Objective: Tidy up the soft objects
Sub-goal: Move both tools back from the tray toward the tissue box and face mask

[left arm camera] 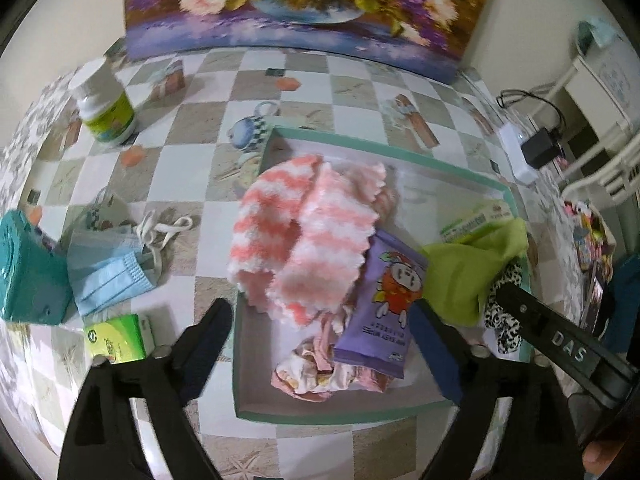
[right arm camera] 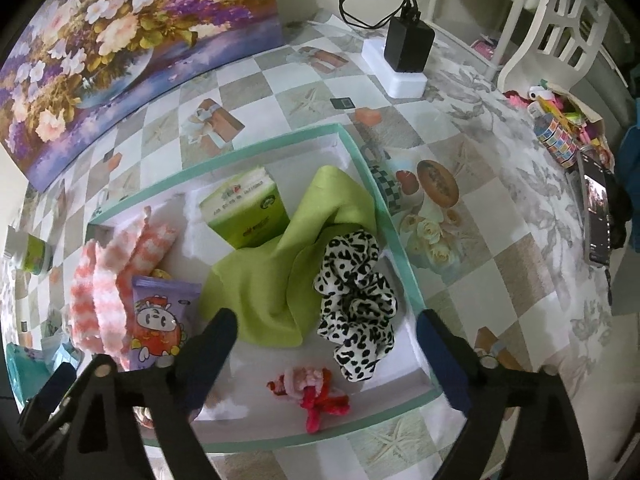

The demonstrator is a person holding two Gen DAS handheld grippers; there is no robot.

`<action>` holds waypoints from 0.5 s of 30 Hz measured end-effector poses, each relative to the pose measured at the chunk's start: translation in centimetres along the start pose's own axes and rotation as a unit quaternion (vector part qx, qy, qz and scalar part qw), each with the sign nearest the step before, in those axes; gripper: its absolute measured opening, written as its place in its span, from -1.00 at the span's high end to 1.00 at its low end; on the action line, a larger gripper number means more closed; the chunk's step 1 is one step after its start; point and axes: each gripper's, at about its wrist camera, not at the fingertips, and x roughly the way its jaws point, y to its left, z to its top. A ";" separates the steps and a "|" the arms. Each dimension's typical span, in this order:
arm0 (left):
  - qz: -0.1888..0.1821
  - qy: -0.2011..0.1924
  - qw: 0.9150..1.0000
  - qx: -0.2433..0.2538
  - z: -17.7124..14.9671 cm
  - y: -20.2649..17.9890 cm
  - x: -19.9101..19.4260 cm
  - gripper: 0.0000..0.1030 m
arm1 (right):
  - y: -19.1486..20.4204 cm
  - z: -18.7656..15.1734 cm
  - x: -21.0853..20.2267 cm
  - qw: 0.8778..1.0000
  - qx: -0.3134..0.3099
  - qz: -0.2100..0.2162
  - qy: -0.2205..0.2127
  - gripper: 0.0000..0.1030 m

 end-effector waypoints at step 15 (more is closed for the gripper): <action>0.026 0.000 0.993 -0.113 0.4 5.5 -1.6 -0.83 | 5.5 -1.0 -3.2 0.995 -0.077 0.031 -0.047 -0.99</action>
